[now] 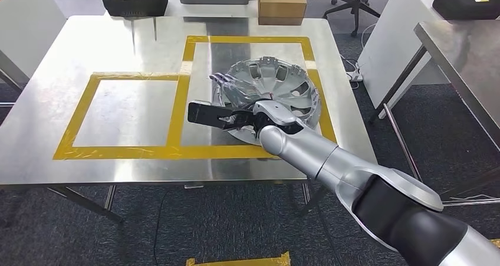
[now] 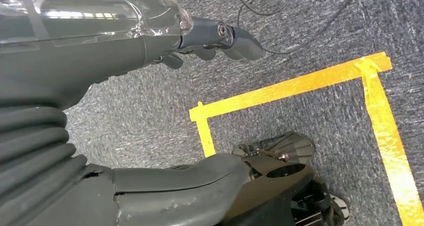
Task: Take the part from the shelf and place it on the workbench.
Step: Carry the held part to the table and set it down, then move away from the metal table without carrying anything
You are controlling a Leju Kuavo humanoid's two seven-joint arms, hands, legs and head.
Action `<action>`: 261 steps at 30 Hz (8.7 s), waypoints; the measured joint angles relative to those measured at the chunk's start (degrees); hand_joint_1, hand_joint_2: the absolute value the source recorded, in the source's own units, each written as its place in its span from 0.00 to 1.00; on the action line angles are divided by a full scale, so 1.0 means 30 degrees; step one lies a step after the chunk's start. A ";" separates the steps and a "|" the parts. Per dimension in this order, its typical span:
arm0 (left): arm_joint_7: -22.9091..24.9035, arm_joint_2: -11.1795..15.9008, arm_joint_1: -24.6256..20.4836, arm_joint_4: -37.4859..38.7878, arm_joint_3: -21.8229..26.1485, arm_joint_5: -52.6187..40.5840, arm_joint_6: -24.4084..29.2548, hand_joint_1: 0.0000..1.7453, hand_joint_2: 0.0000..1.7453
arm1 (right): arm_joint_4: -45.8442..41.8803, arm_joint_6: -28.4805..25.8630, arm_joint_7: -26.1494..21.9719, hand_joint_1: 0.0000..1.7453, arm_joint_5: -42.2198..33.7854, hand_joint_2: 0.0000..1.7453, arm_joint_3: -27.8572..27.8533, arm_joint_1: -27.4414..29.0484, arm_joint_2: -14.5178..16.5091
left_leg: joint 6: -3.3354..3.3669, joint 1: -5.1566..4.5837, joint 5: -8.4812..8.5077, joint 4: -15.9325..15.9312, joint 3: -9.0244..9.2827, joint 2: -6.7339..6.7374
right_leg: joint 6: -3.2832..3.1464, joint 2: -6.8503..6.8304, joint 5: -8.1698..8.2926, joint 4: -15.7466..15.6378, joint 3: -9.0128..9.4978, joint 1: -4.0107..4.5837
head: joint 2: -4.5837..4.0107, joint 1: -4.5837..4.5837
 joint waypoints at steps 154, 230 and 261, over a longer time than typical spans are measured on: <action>-0.1612 0.1949 -0.0079 0.0124 0.2595 -0.0025 0.2195 0.00 0.00 | 0.5289 -0.1856 -0.7864 0.00 -2.0215 0.00 -0.8776 1.7963 -0.1851 | 0.0575 -0.0049 0.1403 0.0316 -0.1767 -0.0403 | 0.0202 -0.0026 -0.1761 0.5059 -0.1473 -0.0011 | 0.0000 0.0567; -0.1485 0.1801 0.0053 0.0109 0.2595 -0.0044 0.2113 0.00 1.00 | 0.9342 -0.2183 -0.6452 0.00 -2.0178 0.00 -0.6992 1.7782 -0.0119 | -0.0523 0.0261 -0.1142 0.4758 -0.2807 -0.0130 | -0.0686 -0.0101 -0.0212 -0.0537 0.1077 0.0216 | 0.0000 -0.0253; -0.1548 0.1812 0.0047 0.0109 0.2595 -0.0047 0.2142 0.00 1.00 | 0.9462 -0.1835 -0.7444 0.00 -2.0477 0.00 -0.6845 1.7755 -0.0068 | -0.0461 0.0236 -0.0974 0.4612 -0.2795 -0.0132 | -0.0675 -0.0093 -0.0216 -0.0507 0.1055 0.0157 | 0.0000 -0.0262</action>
